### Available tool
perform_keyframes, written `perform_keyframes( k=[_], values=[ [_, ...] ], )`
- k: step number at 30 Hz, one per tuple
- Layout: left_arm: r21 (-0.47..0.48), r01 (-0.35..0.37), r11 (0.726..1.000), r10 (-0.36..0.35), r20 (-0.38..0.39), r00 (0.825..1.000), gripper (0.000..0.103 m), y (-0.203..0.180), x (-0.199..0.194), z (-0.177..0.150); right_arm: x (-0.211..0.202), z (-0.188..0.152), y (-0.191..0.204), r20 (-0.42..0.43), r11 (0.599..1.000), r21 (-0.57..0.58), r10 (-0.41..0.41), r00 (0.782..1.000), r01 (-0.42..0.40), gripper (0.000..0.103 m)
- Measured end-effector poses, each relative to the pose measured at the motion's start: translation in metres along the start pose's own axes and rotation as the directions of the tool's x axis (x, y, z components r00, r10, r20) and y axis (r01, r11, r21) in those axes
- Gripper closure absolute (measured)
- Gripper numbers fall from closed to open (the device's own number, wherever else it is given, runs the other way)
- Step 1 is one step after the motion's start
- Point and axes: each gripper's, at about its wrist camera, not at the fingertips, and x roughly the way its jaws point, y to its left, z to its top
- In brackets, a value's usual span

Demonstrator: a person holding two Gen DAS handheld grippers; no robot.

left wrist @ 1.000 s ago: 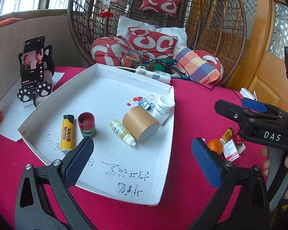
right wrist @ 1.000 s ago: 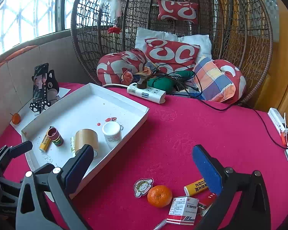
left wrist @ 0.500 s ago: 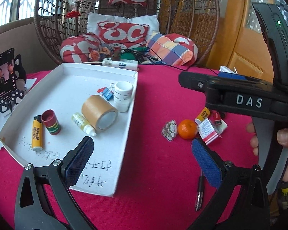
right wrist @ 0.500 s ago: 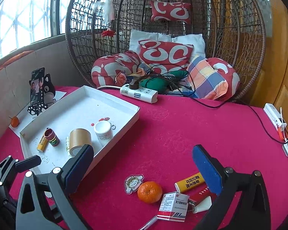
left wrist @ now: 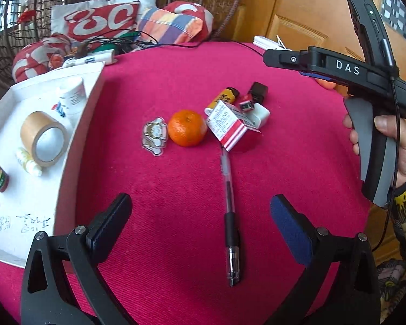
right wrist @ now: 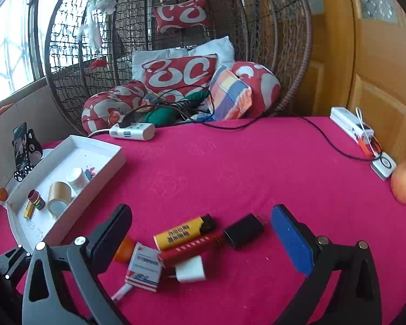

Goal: Organize rigid objects
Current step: 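Move the left gripper to the black pen while the right approaches the BL medicine box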

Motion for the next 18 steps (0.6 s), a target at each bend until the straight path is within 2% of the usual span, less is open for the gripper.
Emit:
perform_keyframes(
  k=[2,4,6,7,8,9,12,15,18],
  values=[
    [0.037,0.005,0.999,-0.004,-0.028,1.0,0.0,-0.01,0.008,0.001,-0.002,-0.014,-0.006,-0.018,0.999,0.01,0.042,0.999,-0.042,0.001],
    [0.076,0.008,0.997,-0.005,-0.038,0.999,0.0,-0.019,0.012,0.0,-0.002,-0.024,-0.006,-0.038,0.996,0.008,0.089,0.995,-0.089,0.007],
    [0.107,0.01,0.994,-0.005,-0.042,0.999,0.004,-0.027,0.014,-0.002,0.0,-0.031,-0.003,-0.067,0.991,0.009,0.133,0.989,-0.132,0.025],
    [0.117,0.011,0.993,-0.005,-0.048,0.999,0.007,-0.029,0.015,-0.003,0.002,-0.034,0.0,-0.085,0.985,0.019,0.17,0.982,-0.169,0.028],
    [0.121,0.013,0.993,-0.006,-0.06,0.998,0.016,-0.03,0.017,-0.005,0.004,-0.037,0.002,-0.103,0.977,0.029,0.213,0.972,-0.211,0.034],
    [0.119,0.016,0.993,-0.007,-0.075,0.997,0.031,-0.03,0.02,-0.006,0.006,-0.039,0.006,-0.119,0.968,0.039,0.25,0.961,-0.247,0.037],
    [0.13,-0.018,0.991,0.027,-0.065,0.998,0.046,-0.028,0.018,-0.008,0.013,-0.041,0.024,-0.163,0.95,0.039,0.313,0.936,-0.311,0.041],
    [0.114,-0.007,0.993,0.014,-0.065,0.998,0.052,-0.023,0.015,-0.01,0.024,-0.045,0.036,-0.218,0.945,0.05,0.327,0.919,-0.324,0.043],
    [0.114,0.005,0.994,0.002,-0.063,0.998,0.053,-0.022,0.014,-0.01,0.036,-0.049,0.039,-0.256,0.943,0.086,0.332,0.908,-0.321,0.045]
  ],
)
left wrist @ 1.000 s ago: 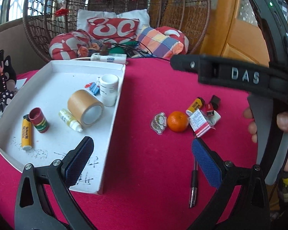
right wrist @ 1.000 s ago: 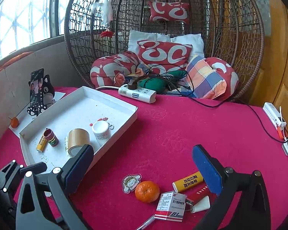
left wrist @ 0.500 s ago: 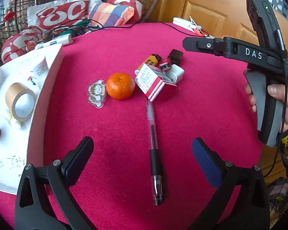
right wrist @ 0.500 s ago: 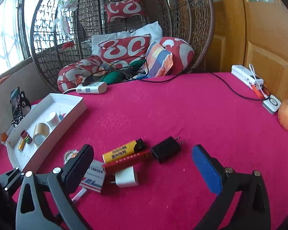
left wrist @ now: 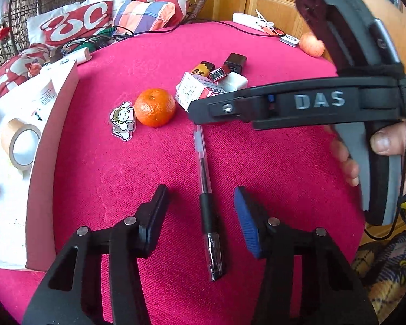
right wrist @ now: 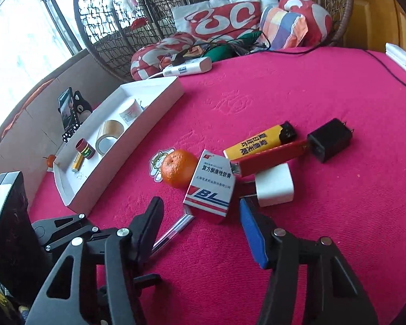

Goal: Organize rigid objects
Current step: 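Move the left gripper to the black pen while the right approaches the BL medicine box, then close the left gripper on the black pen while the right grasps the BL medicine box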

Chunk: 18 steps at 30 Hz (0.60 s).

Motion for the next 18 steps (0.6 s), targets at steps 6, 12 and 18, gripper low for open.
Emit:
perform_keyframes(
  k=[6,12,18],
  values=[
    [0.077,-0.013,0.997,0.013,0.008,1.0,0.069,-0.01,0.007,0.006,0.015,0.01,-0.001,-0.006,0.999,0.014,-0.051,0.999,0.051,0.067],
    [0.068,0.0,0.998,-0.001,0.013,1.0,0.094,-0.003,0.0,0.001,-0.007,0.008,-0.009,0.048,0.999,0.031,-0.02,0.999,0.019,0.072],
    [0.014,0.003,1.0,-0.004,0.071,0.997,0.094,0.006,-0.015,0.002,-0.037,0.017,-0.002,0.14,1.0,0.011,0.025,0.99,-0.026,0.072]
  ],
)
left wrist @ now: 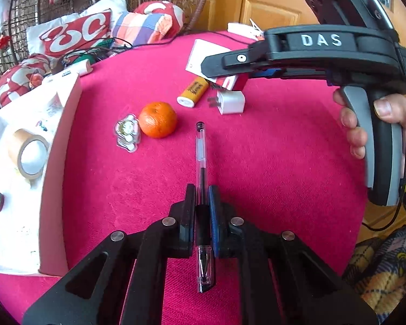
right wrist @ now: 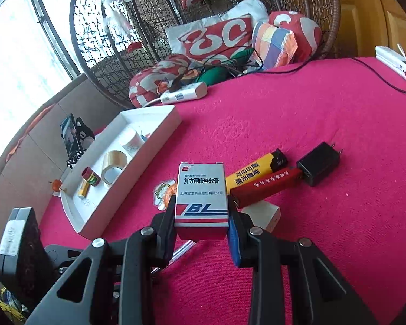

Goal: Organize rigid objects
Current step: 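Close the left gripper on the black pen while the right grasps the BL medicine box, then carry the pen and medicine box into the white tray and open both grippers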

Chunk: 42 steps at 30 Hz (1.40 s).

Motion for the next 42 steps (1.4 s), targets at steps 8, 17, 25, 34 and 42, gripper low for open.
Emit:
perform_keyframes(
  k=[8,17,25,34,42],
  values=[
    [-0.06,-0.051,0.997,0.058,0.112,0.992,0.094,0.018,-0.033,0.011,-0.01,0.008,0.018,0.048,0.998,-0.053,0.034,0.998,-0.032,0.072],
    [-0.14,-0.081,0.987,0.104,0.166,0.981,0.094,0.042,-0.055,0.011,-0.014,0.013,0.022,0.063,0.998,-0.056,0.046,0.997,-0.042,0.072],
    [-0.174,-0.086,0.981,0.12,0.201,0.972,0.094,0.05,-0.067,0.01,-0.017,0.018,0.03,0.063,0.996,-0.069,0.057,0.996,-0.052,0.072],
    [-0.228,-0.096,0.969,0.149,0.228,0.962,0.094,0.066,-0.079,0.006,-0.013,0.02,0.044,0.051,0.992,-0.097,0.084,0.995,-0.079,0.072],
    [-0.276,-0.118,0.954,0.189,0.245,0.951,0.094,0.082,-0.089,0.003,-0.006,0.026,0.064,0.026,0.983,-0.148,0.114,0.993,-0.109,0.072]
  ],
)
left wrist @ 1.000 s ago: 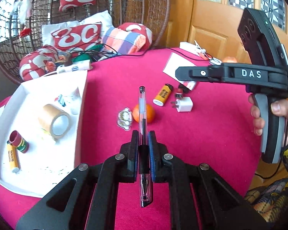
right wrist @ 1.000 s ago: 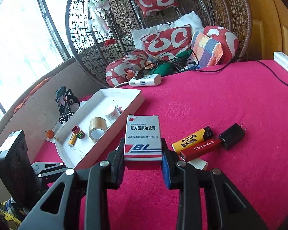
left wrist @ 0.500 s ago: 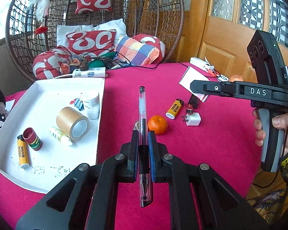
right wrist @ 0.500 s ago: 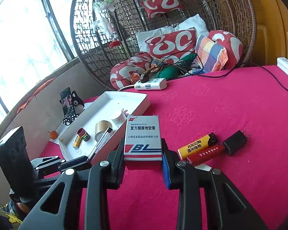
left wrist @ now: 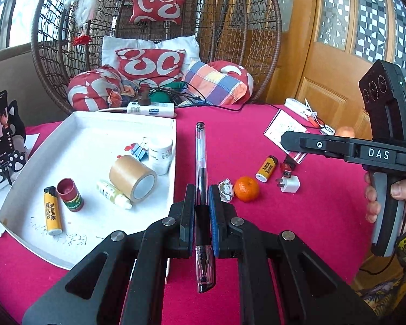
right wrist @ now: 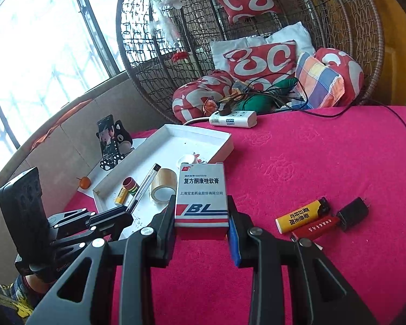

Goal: Organize rigid objects
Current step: 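Carry the pen and medicine box into the white tray and open both grippers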

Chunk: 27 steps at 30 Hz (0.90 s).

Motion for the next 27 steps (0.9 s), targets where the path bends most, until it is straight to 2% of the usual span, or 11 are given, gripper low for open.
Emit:
perform_keyframes(
  k=[16,25,27],
  values=[
    [-0.1,-0.065,0.993,0.069,0.037,0.997,0.094,0.058,-0.007,0.013,0.037,0.019,0.048,-0.054,0.989,-0.137,0.055,0.997,-0.062,0.072],
    [-0.218,-0.079,0.973,0.087,0.027,0.996,0.094,0.113,0.01,0.036,0.086,0.017,0.087,-0.154,0.966,-0.218,0.104,0.982,-0.137,0.072],
    [-0.219,-0.105,0.97,0.113,0.026,0.993,0.094,0.121,0.016,0.043,0.097,0.015,0.094,-0.175,0.962,-0.229,0.109,0.978,-0.148,0.072]
  ],
)
